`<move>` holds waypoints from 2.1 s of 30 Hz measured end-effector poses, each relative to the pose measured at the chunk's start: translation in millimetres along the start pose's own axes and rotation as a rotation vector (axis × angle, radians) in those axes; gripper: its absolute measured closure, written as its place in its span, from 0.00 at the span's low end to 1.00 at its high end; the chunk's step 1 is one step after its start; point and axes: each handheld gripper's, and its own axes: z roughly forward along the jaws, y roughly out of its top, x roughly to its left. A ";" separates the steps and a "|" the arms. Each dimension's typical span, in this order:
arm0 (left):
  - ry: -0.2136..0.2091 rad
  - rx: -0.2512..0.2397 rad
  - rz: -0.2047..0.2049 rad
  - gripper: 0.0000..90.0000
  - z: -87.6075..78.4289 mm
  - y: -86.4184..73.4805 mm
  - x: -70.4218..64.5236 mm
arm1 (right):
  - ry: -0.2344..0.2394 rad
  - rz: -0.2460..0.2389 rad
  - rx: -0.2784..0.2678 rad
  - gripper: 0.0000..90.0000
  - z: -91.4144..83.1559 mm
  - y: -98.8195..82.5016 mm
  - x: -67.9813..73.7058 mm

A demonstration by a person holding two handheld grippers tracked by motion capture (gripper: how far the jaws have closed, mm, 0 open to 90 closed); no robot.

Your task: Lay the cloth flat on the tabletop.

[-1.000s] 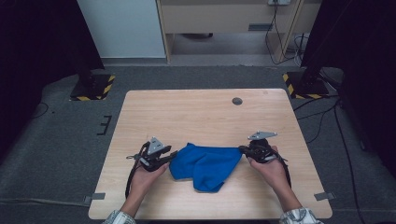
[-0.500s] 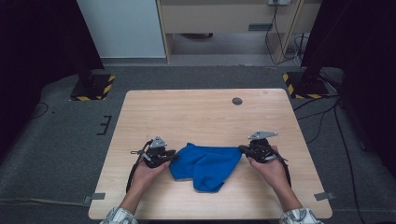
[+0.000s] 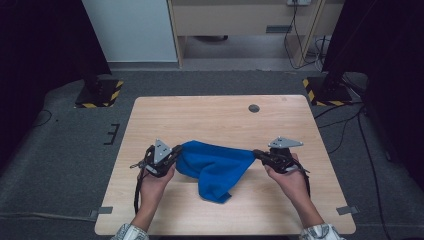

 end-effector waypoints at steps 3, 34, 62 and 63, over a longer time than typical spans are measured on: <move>-0.037 0.131 0.066 0.97 18.7 -15.8 -15.0 | 0.005 -0.006 0.019 0.98 0.4 -1.8 -0.2; -0.210 0.107 -0.185 0.75 30.2 -23.6 -5.4 | 0.001 0.025 0.090 0.98 -1.6 -16.1 -19.4; -0.342 0.185 -0.251 0.71 60.3 -37.0 -10.0 | -0.004 0.027 0.086 0.98 -3.9 -14.8 -20.9; -0.346 0.195 -0.246 0.71 61.3 -37.5 -10.7 | -0.004 0.027 0.086 0.98 -3.8 -14.8 -21.0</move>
